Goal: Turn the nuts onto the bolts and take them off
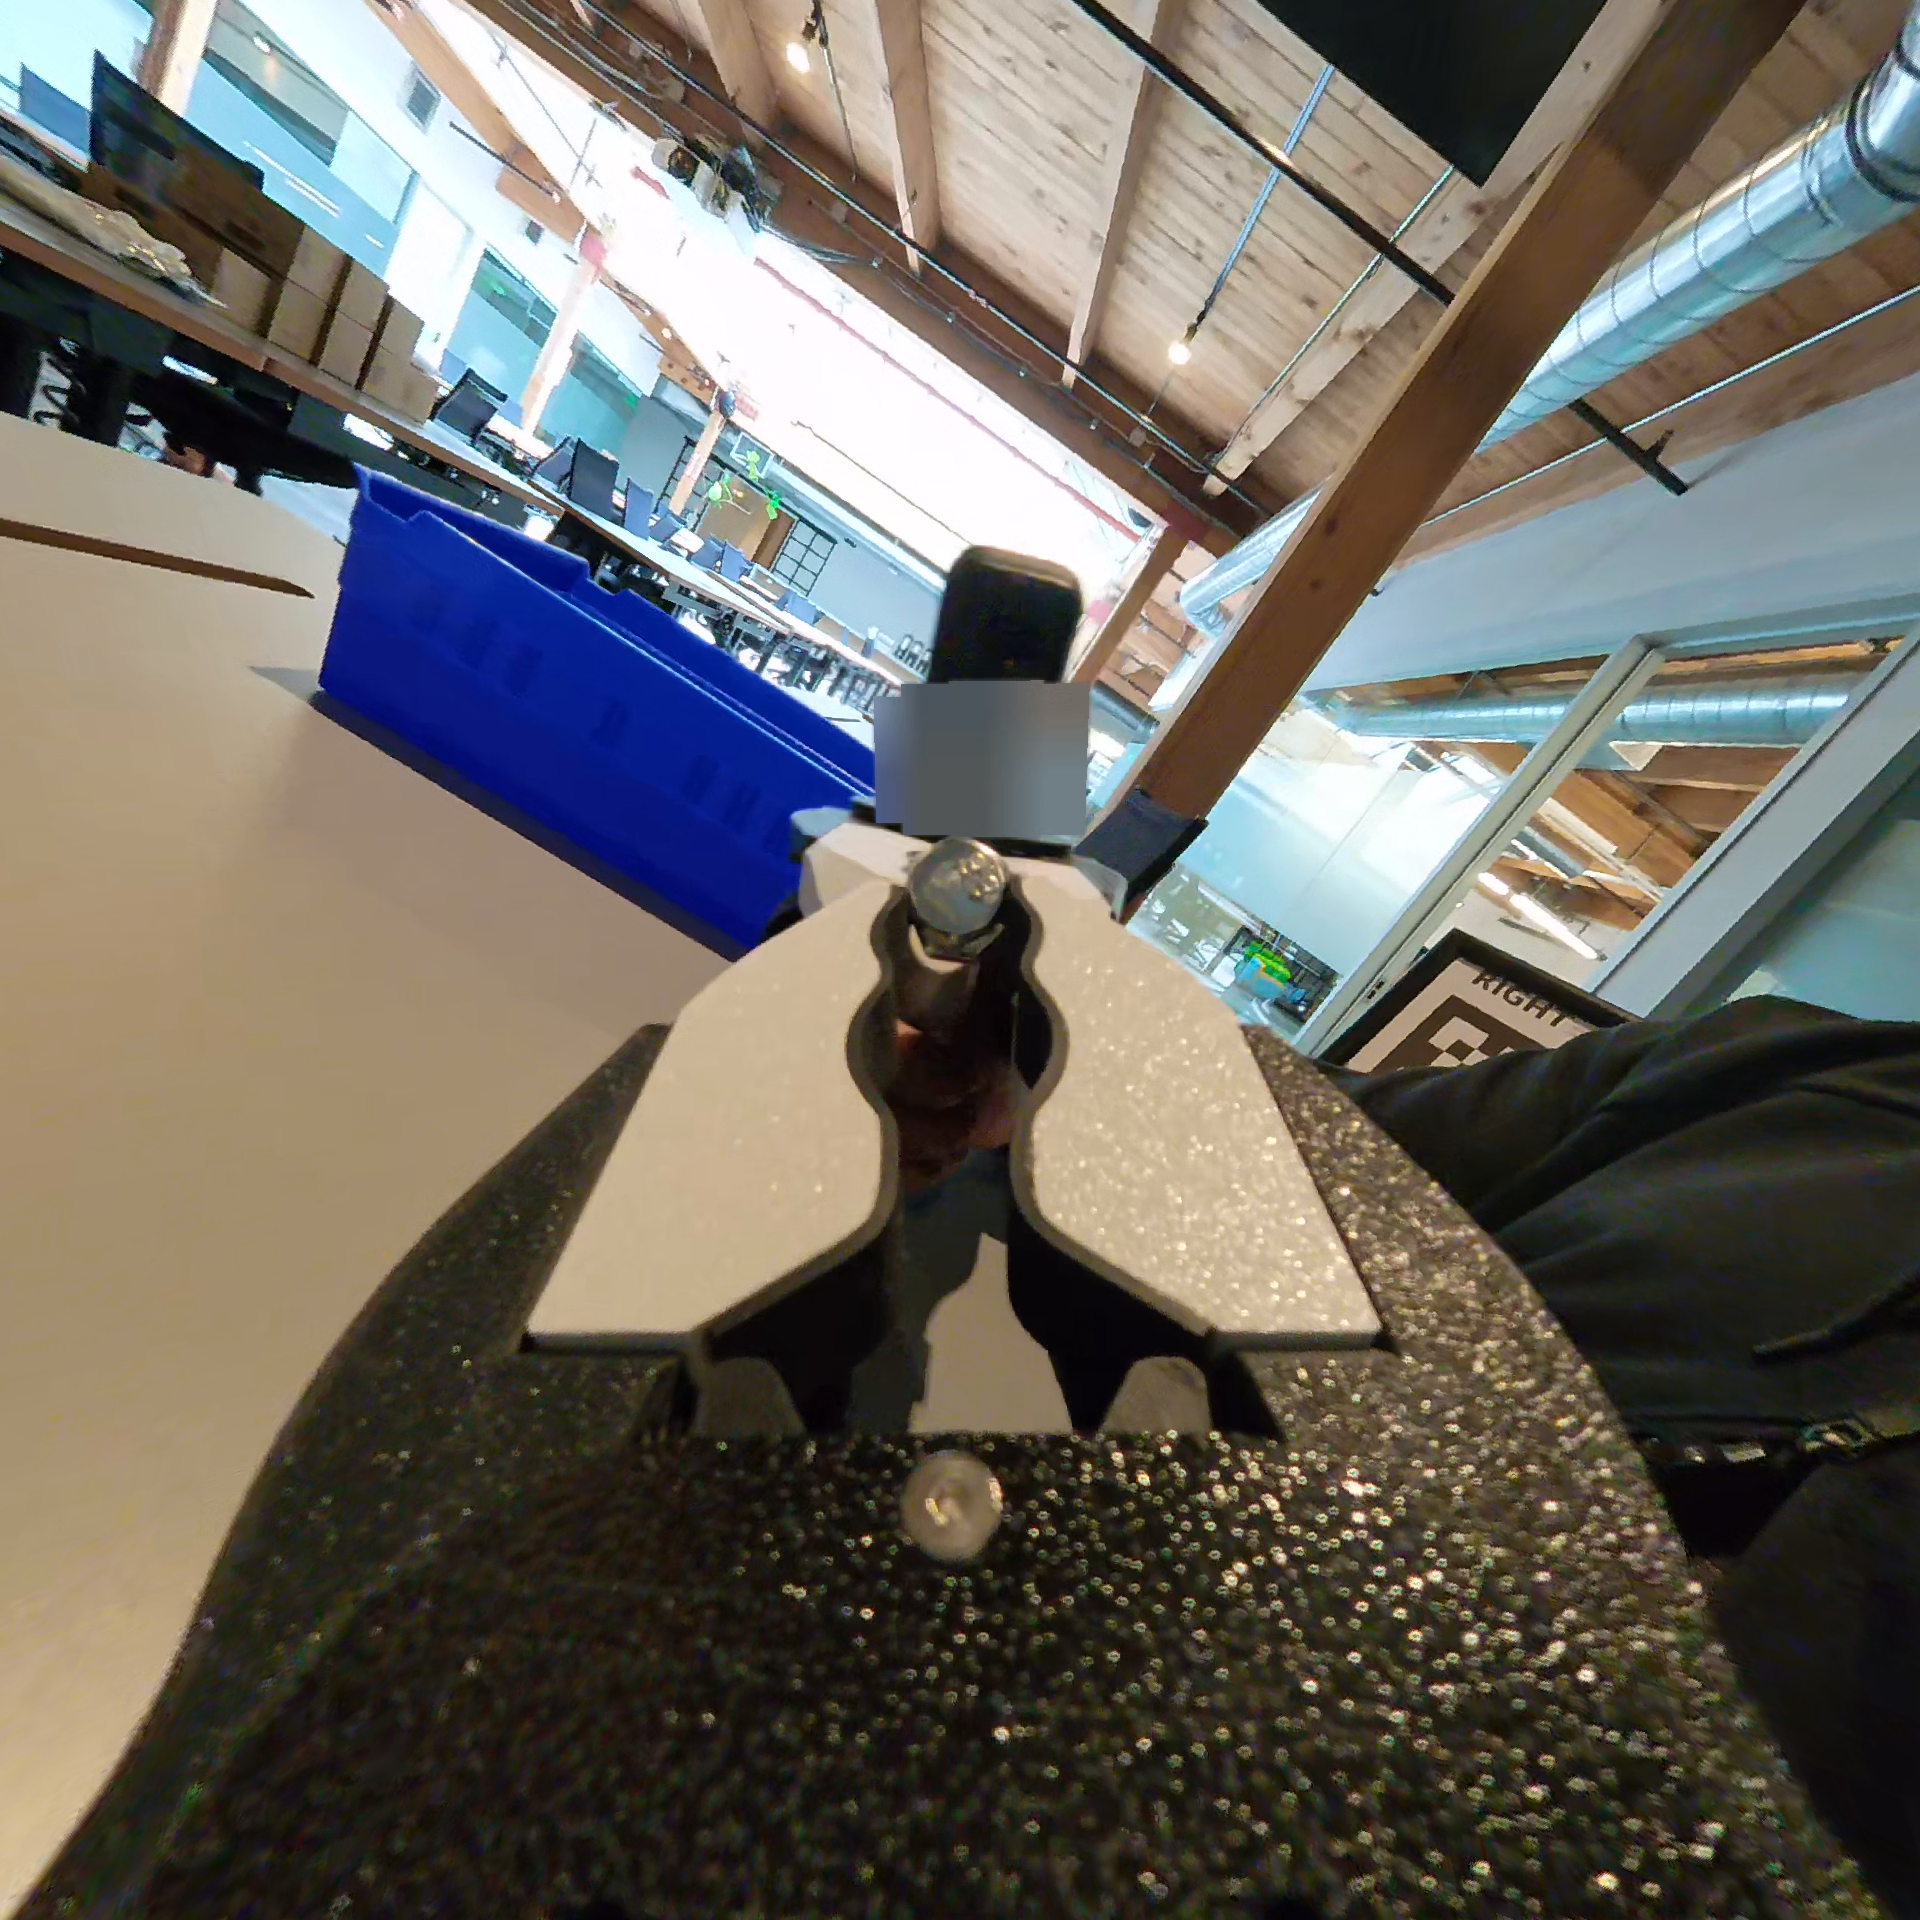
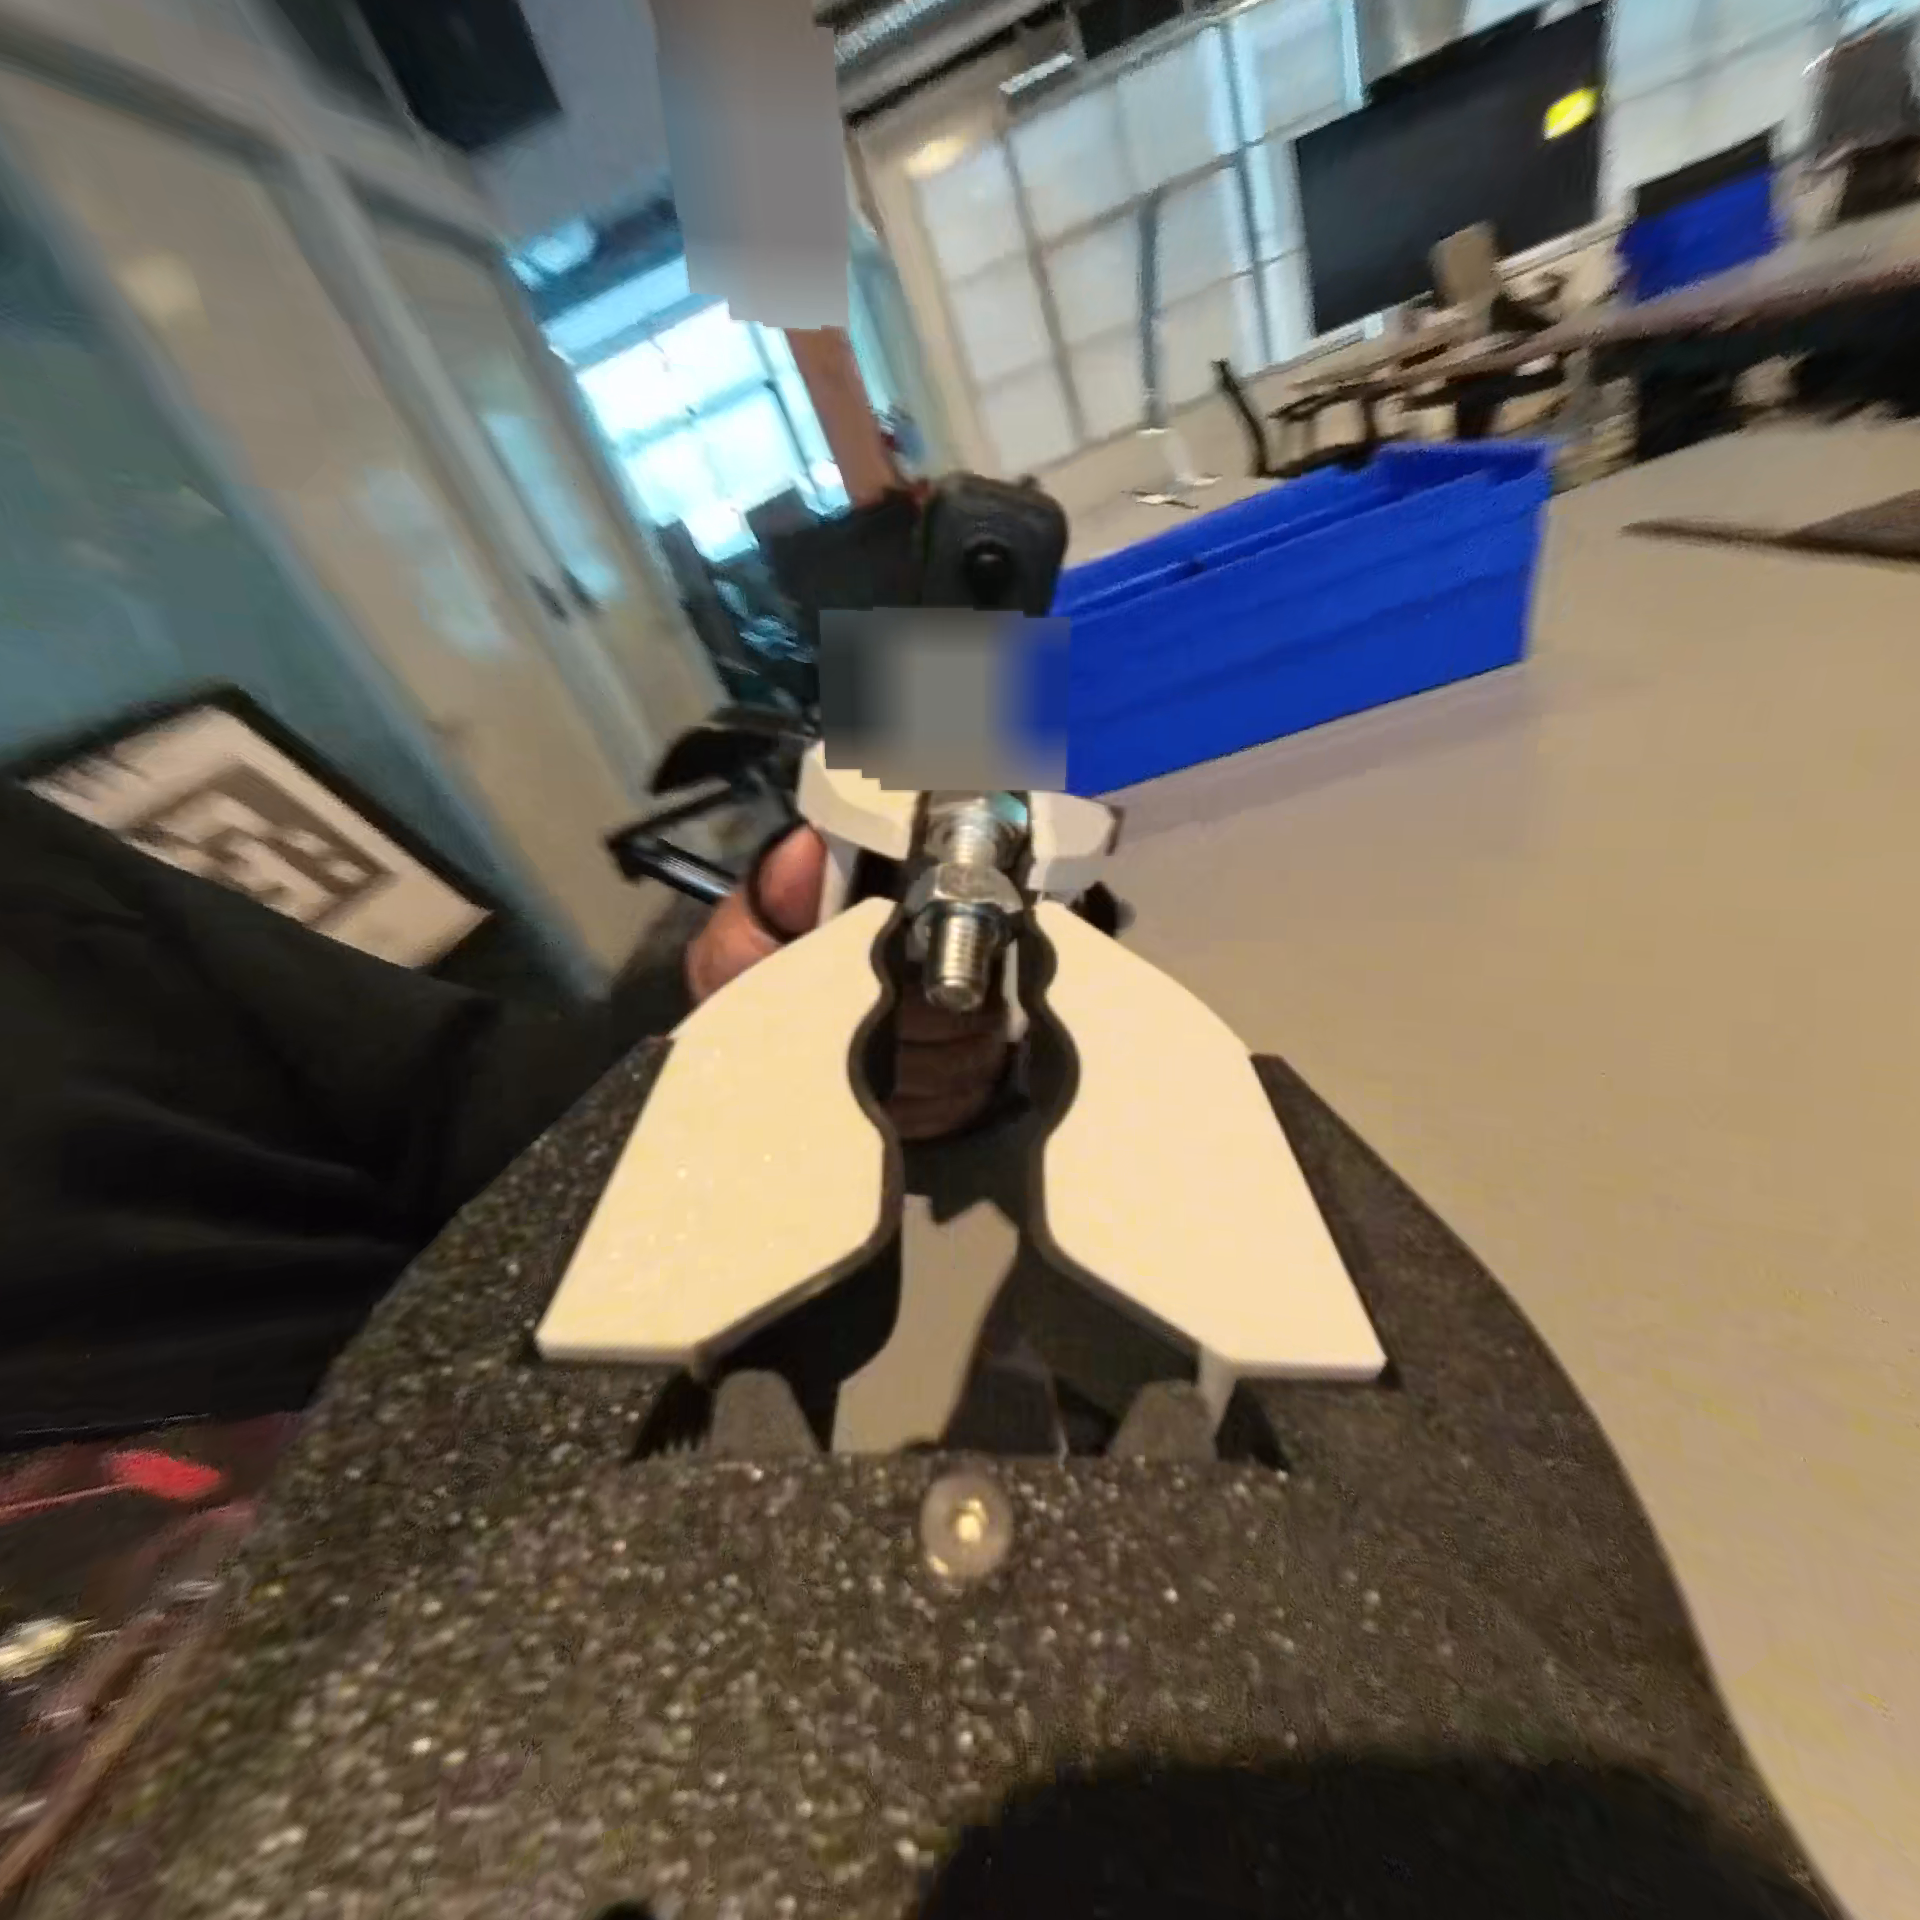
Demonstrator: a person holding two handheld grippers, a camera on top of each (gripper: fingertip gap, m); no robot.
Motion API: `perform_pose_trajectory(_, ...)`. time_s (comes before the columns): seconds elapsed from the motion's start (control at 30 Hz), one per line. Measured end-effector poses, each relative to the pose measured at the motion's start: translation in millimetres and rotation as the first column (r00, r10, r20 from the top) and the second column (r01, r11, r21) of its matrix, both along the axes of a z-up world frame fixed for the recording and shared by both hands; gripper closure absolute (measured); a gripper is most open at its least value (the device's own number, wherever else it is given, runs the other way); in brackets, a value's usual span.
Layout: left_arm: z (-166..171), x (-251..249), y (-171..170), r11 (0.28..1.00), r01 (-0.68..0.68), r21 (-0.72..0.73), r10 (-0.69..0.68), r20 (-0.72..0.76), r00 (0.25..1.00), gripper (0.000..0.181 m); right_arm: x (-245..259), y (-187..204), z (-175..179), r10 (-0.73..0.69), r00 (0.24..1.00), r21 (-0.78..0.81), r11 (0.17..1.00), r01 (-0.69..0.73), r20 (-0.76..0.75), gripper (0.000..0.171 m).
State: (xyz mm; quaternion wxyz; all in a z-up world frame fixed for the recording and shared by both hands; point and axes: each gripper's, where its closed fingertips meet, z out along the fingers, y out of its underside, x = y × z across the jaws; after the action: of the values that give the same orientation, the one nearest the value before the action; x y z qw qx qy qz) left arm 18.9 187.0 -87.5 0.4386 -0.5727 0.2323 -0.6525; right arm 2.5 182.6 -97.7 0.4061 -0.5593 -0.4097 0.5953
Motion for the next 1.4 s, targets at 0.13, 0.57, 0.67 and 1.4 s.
perform_pose_trajectory(0.13, 1, -4, 4, 1.000, -0.028, -0.011, 0.028, 0.013, 1.000, 0.165, 3, 2, 7, 0.011, 0.998, -0.035, 0.999, -0.013, -0.066, 0.138)
perform_pose_trajectory(0.57, 2, -8, 5, 0.999, -0.013, -0.048, 0.016, 0.062, 0.998, 0.165, 10, 23, 7, -0.425, 0.904, 0.615, 0.722, 0.318, 0.032, 0.130)
perform_pose_trajectory(0.67, 0, -6, 5, 0.998, -0.007, -0.056, 0.010, 0.053, 0.999, 0.165, 9, 22, 6, -0.495, 0.868, 0.754, 0.582, 0.304, 0.032, 0.136)
perform_pose_trajectory(1.4, 2, -7, 5, 0.999, -0.008, -0.051, 0.011, 0.066, 0.998, 0.165, 2, 15, 2, -0.384, 0.920, 0.617, 0.742, 0.262, 0.071, 0.116)
